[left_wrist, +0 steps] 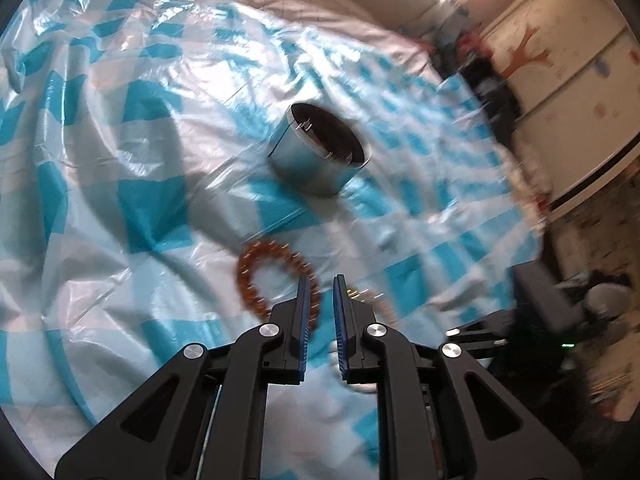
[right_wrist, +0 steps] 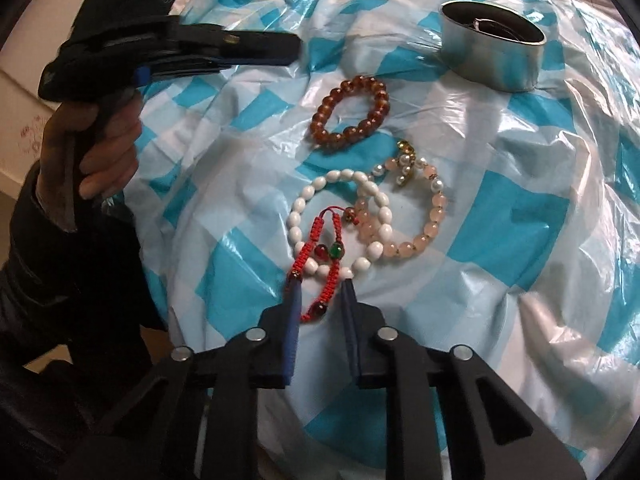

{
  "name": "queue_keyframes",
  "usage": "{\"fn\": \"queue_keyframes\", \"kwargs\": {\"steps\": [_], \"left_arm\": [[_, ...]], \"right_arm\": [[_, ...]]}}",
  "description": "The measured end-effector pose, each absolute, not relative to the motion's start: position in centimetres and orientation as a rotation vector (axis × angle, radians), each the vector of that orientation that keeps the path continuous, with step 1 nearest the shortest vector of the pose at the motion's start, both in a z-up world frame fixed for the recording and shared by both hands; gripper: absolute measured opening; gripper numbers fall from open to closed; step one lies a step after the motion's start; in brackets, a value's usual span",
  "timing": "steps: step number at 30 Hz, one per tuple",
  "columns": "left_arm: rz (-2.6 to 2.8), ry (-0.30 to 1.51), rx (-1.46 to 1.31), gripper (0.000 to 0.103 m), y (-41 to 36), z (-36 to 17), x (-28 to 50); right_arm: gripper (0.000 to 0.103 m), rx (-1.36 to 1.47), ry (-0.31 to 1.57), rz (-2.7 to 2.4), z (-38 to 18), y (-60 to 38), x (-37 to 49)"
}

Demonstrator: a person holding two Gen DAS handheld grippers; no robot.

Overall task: Organize jewelry
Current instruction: 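Grasp the amber bead bracelet with the left tool while the right grasps the red cord bracelet, then carry both bracelets over the steel tin and open both tools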

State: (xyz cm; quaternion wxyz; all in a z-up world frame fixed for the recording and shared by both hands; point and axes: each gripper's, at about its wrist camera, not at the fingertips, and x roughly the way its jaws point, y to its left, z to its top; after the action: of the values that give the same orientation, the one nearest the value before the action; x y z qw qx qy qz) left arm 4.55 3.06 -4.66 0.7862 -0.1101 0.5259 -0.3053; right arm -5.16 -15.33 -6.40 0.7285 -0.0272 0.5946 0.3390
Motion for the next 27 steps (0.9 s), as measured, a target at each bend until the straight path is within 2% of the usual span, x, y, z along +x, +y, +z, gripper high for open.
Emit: {"fn": "queue_keyframes", "kwargs": {"steps": [2, 4, 6, 7, 8, 10, 11, 12, 13, 21, 27], "left_arm": [[-0.614, 1.14, -0.171, 0.014, 2.5, -5.3, 4.5], [-0.593, 1.145, -0.171, 0.026, 2.4, -6.1, 4.7], [-0.564, 1.153, -0.175, 0.043, 2.6, -6.9, 5.2], [-0.541, 1.148, -0.166, 0.044, 2.6, -7.2, 5.4], [-0.53, 1.152, -0.161, 0.045, 2.5, -7.6, 5.6], [-0.525, 1.174, -0.128, 0.045, 1.9, -8.7, 5.9], [-0.519, 1.17, -0.093, 0.037, 1.6, -9.0, 5.8], [-0.495, 1.164, -0.028, 0.015, 1.2, -9.1, 5.7], [-0.5, 1.162, 0.008, 0.01, 1.0, -9.0, 5.6], [-0.593, 1.097, -0.175, 0.01, 3.3, -5.4, 5.3], [-0.671, 1.056, -0.291, 0.01, 3.4, -3.2, 5.1]], "right_arm": [[0.02, -0.059, 1.313, 0.729, -6.4, -15.3, -5.1], [0.02, -0.063, 1.31, 0.723, -6.5, -15.2, -5.1], [0.02, -0.089, 1.292, 0.715, -6.5, -14.9, -5.4], [0.02, -0.099, 1.282, 0.714, -6.4, -14.8, -5.5], [0.016, -0.086, 1.279, 0.717, -6.4, -14.9, -5.5], [0.008, -0.029, 1.289, 0.729, -6.4, -15.5, -5.6], [0.008, 0.042, 1.293, 0.744, -6.3, -16.2, -5.3], [0.008, 0.1, 1.292, 0.756, -6.1, -17.0, -5.1], [0.008, 0.155, 1.286, 0.769, -5.9, -17.6, -4.9], [0.008, 0.464, 1.16, 0.826, -3.4, -21.4, -3.1], [0.008, 0.562, 1.073, 0.796, -2.3, -23.1, -1.6]]}}
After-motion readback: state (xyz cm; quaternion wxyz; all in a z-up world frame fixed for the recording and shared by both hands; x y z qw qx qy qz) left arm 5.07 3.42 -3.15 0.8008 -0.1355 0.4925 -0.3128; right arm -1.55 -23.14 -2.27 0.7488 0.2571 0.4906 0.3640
